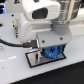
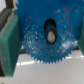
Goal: Insert the blue gear onto the right peg, followed by the red gear
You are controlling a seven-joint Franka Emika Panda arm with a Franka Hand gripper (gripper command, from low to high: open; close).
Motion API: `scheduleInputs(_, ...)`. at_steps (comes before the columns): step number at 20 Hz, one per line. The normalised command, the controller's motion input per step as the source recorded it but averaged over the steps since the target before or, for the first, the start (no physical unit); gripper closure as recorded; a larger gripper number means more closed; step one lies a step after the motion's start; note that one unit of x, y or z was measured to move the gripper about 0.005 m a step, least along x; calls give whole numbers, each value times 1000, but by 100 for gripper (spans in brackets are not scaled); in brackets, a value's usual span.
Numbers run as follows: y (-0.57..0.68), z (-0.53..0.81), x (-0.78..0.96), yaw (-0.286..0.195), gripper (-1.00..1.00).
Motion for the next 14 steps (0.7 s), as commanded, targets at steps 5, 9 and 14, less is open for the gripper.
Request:
scheduleInputs(5, 85, -12, 70, 0, -100)
scheduleInputs(9, 158, 215, 18, 0, -100)
scheduleInputs(14, 163, 465, -66, 0, -100)
